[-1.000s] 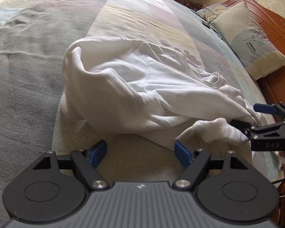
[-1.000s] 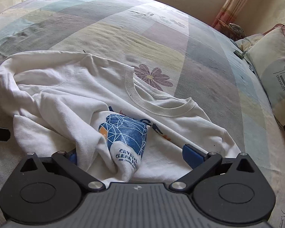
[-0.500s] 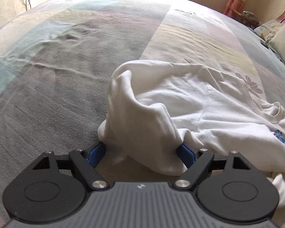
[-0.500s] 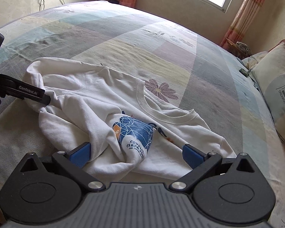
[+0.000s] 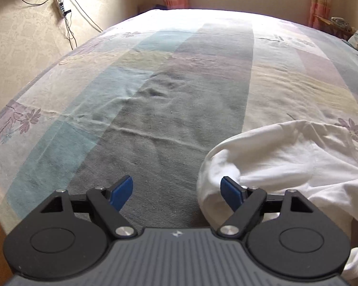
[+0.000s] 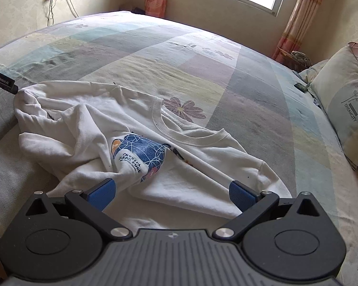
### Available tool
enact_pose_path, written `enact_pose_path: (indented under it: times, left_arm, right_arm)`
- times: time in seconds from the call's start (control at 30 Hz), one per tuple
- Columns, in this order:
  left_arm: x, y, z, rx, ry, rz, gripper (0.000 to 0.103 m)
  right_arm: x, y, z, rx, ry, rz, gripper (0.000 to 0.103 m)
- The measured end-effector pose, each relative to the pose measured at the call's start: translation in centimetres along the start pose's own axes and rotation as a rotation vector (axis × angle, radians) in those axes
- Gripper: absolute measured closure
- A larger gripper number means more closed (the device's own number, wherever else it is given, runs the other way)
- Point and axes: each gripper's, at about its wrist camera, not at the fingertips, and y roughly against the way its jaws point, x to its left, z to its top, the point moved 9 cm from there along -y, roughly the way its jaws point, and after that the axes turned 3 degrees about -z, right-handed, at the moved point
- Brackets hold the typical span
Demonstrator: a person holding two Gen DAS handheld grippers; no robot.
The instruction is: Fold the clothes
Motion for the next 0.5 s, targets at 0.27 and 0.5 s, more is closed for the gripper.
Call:
enact_pose_path:
  times: [0.27, 0.5]
  left_arm:
    - [-9.9, -1.5, -2.3, 0.094, -0.009, -0.323, 0.022]
    - [-13.1, -3.7, -5.3, 0.279, -0.045, -0.468, 0.021]
  right_arm:
    - [-1.1, 0.4, -1.2, 0.013, -0.005, -0.007, 0.000]
    - [-1.9, 0.5, -2.4, 0.036, -0.032, -0.030, 0.000]
